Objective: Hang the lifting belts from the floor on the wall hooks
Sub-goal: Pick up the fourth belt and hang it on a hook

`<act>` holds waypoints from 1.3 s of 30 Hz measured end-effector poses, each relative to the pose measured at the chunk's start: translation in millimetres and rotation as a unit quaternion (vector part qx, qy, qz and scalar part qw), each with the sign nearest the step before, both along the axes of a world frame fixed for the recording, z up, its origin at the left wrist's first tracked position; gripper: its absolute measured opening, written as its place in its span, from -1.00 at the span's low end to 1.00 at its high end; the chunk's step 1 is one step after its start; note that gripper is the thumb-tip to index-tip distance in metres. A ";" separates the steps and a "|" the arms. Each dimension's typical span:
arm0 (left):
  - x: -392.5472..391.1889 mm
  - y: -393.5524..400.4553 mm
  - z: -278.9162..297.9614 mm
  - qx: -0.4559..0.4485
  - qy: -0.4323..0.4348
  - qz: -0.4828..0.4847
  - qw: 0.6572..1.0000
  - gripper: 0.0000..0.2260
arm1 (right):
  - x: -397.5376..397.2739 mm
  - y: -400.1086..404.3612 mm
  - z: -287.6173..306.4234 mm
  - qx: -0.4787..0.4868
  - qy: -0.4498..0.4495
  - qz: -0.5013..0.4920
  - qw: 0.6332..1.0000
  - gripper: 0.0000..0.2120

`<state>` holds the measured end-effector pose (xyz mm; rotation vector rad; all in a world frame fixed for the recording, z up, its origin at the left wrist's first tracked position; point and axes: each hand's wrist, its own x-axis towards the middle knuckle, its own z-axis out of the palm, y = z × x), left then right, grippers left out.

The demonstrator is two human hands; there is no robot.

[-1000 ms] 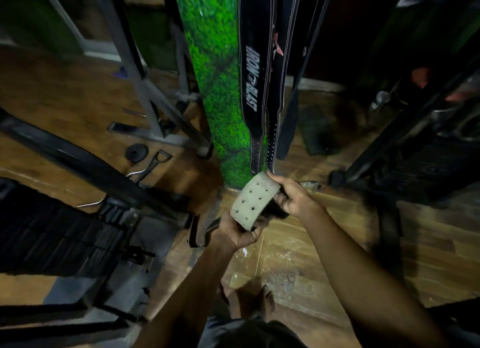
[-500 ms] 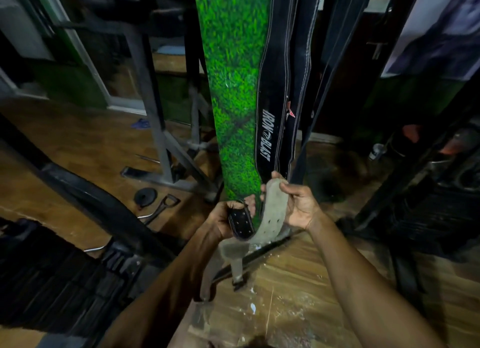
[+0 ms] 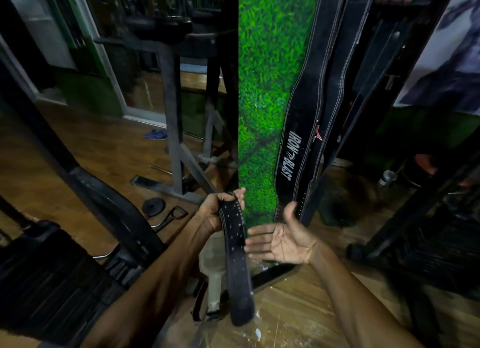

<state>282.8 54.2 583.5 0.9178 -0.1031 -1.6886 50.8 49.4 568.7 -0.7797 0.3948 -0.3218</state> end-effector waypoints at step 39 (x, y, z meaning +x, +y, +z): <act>26.9 27.4 29.6 0.026 -0.187 -0.089 0.978 -0.76 | 56.2 -35.9 29.1 -0.016 0.256 -0.073 0.964 -0.80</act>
